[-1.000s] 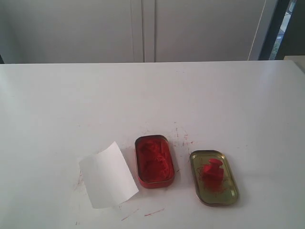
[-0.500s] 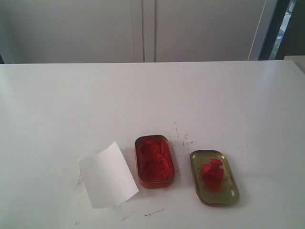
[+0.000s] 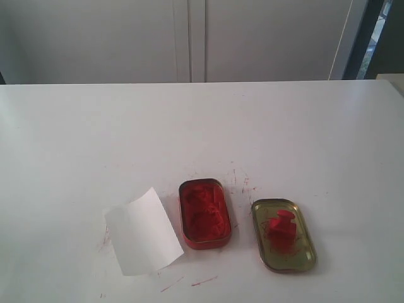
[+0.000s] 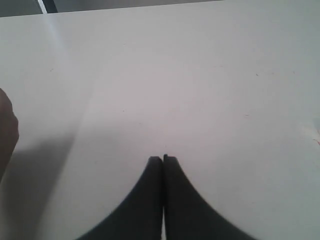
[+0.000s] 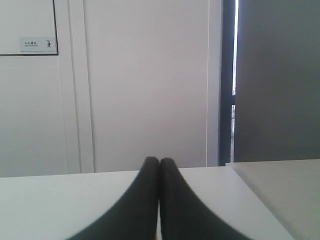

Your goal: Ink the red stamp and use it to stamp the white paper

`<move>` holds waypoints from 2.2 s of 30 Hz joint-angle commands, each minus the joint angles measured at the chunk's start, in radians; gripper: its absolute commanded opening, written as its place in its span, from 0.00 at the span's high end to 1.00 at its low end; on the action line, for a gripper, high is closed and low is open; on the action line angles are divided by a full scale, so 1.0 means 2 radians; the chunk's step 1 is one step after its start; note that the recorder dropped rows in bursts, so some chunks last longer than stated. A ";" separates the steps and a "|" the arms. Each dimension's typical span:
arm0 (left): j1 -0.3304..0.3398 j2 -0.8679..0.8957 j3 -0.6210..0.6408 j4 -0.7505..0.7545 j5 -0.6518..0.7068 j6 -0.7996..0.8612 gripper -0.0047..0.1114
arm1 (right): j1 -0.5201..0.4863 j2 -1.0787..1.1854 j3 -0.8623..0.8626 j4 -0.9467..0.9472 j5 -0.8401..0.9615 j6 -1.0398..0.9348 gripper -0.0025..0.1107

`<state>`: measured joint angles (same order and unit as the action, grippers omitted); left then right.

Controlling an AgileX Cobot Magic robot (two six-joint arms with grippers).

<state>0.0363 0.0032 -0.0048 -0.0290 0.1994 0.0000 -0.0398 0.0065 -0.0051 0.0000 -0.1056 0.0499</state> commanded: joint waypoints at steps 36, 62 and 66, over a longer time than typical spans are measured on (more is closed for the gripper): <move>0.001 -0.002 0.002 -0.001 0.001 0.000 0.96 | -0.001 0.275 -0.208 0.003 0.204 -0.056 0.98; 0.001 -0.002 0.002 -0.001 0.001 0.000 0.96 | 0.057 0.640 -0.431 0.030 0.406 -0.092 0.98; 0.001 -0.002 0.002 -0.001 0.001 0.000 0.96 | 0.092 0.680 -0.456 0.032 0.421 -0.105 0.98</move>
<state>0.0363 0.0032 -0.0048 -0.0290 0.1994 0.0000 0.1121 1.3304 -0.8904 0.0581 0.7163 -0.1391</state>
